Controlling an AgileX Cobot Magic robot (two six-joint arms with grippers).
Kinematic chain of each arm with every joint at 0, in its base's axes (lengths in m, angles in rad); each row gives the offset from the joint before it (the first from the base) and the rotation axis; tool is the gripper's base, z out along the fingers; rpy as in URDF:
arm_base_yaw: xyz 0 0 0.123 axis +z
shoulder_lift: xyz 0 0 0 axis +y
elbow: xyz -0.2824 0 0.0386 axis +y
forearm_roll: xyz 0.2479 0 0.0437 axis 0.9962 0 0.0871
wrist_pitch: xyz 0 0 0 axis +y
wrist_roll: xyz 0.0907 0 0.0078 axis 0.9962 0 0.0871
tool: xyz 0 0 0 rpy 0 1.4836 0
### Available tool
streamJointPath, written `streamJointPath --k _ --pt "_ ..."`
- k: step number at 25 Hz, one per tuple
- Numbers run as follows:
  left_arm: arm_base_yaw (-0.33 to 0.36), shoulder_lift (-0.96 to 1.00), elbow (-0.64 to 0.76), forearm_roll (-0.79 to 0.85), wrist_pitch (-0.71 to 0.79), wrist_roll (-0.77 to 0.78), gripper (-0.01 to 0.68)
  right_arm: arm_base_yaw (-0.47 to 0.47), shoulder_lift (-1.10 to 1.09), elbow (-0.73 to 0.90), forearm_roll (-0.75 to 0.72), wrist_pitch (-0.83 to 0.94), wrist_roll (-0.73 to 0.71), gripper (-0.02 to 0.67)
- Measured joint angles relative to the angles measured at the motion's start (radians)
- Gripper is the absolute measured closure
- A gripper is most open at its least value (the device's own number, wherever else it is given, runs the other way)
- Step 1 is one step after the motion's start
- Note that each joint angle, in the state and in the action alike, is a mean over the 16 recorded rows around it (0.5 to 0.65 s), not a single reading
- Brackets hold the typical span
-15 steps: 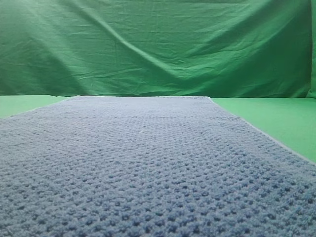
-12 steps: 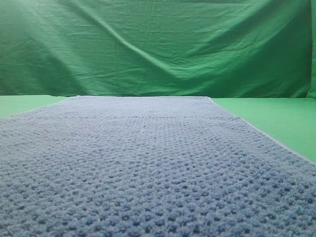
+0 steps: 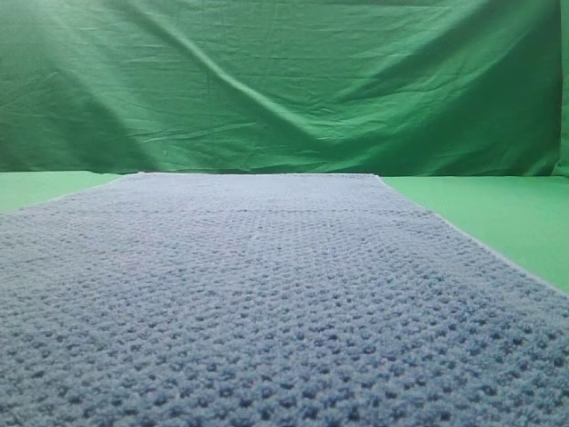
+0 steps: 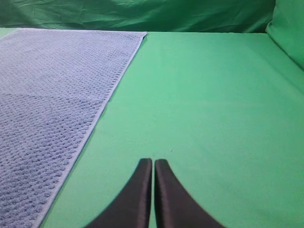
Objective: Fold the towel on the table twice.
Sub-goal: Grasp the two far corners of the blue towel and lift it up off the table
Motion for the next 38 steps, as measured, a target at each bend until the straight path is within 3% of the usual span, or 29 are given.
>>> streamJointPath --k 12,29,38 --pt "0.000 0.000 0.000 -0.059 -0.029 0.000 0.673 0.000 0.000 0.000 0.014 -0.021 0.000 0.649" --pt "0.000 0.000 -0.002 -0.261 -0.418 -0.007 0.673 0.000 0.000 -0.003 0.084 -0.270 0.001 0.649" --pt "0.000 0.032 -0.098 -0.256 -0.315 -0.020 0.673 0.000 0.051 -0.132 0.100 -0.281 -0.015 0.649"
